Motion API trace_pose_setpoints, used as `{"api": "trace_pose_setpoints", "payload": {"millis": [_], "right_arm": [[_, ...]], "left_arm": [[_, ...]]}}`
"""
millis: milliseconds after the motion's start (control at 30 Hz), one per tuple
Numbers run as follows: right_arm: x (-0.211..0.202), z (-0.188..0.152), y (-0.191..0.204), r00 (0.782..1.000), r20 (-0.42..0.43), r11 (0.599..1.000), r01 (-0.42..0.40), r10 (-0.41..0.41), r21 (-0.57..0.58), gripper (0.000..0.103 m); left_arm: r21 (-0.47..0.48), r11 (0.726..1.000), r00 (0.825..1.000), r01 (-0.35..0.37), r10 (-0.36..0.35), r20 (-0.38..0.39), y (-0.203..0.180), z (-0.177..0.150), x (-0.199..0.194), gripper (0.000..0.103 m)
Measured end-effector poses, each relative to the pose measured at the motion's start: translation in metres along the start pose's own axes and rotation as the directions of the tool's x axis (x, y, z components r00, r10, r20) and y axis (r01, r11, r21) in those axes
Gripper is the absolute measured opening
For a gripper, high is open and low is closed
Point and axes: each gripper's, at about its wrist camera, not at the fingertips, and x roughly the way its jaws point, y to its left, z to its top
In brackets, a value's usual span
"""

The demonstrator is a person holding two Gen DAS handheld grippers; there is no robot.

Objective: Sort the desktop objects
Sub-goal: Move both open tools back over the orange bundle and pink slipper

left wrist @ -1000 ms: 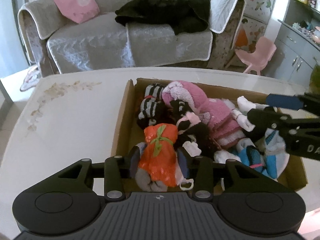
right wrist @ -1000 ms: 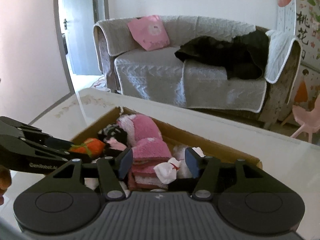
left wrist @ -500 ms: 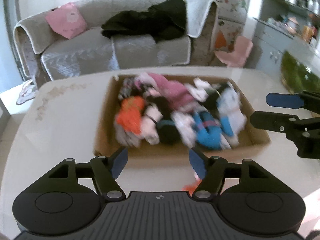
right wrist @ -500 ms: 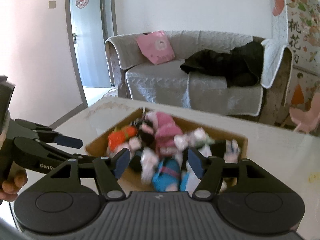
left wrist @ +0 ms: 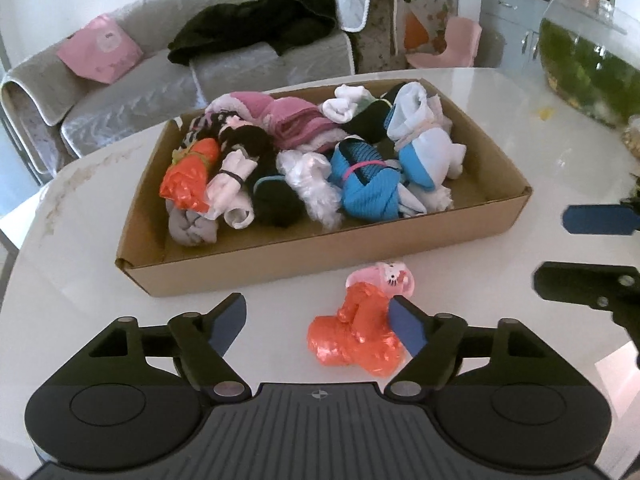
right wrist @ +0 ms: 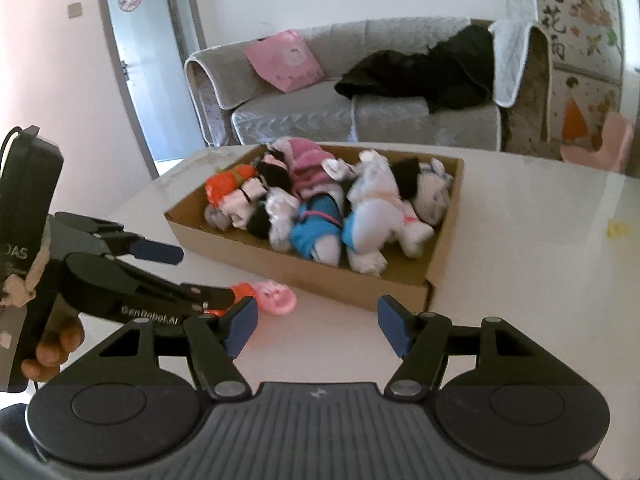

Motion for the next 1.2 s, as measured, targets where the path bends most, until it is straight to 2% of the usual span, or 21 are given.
{"api": "trace_pose_setpoints", "payload": {"millis": [233,333,400,533,667,1000,1200], "right_arm": [[0.012,-0.004,-0.008,1.000,0.002,1.000,-0.008,0.008,0.021,0.063],[0.016,-0.011,-0.005,1.000,-0.001,1.000,-0.024,0.024,0.019,0.063],[0.014,-0.019,0.000,1.000,-0.005,1.000,-0.027,0.028,0.009,0.063],[0.022,-0.022,0.005,0.999,-0.014,0.999,-0.039,0.039,-0.006,0.063],[0.030,-0.024,0.011,0.999,-0.028,0.999,-0.041,0.040,-0.028,0.063],[0.046,-0.028,0.025,0.997,-0.061,0.996,-0.052,0.048,-0.069,0.063],[0.055,-0.028,0.031,0.996,-0.069,0.994,-0.062,0.056,-0.087,0.063]], "left_arm": [[0.020,1.000,1.000,-0.001,0.001,-0.013,0.000,-0.008,0.013,0.085],[0.006,1.000,0.999,0.008,-0.008,-0.032,0.004,-0.009,0.020,0.079],[-0.002,1.000,0.999,0.003,-0.003,-0.043,0.006,-0.010,0.025,0.071],[-0.032,0.999,0.999,0.009,-0.010,-0.036,0.014,-0.011,0.026,0.072],[-0.059,0.998,1.000,-0.003,0.001,-0.030,0.023,-0.013,0.028,0.080],[-0.156,0.988,1.000,-0.005,0.001,-0.026,0.043,-0.008,0.036,0.083],[-0.176,0.984,1.000,-0.011,0.009,-0.012,0.046,-0.007,0.038,0.084]]}}
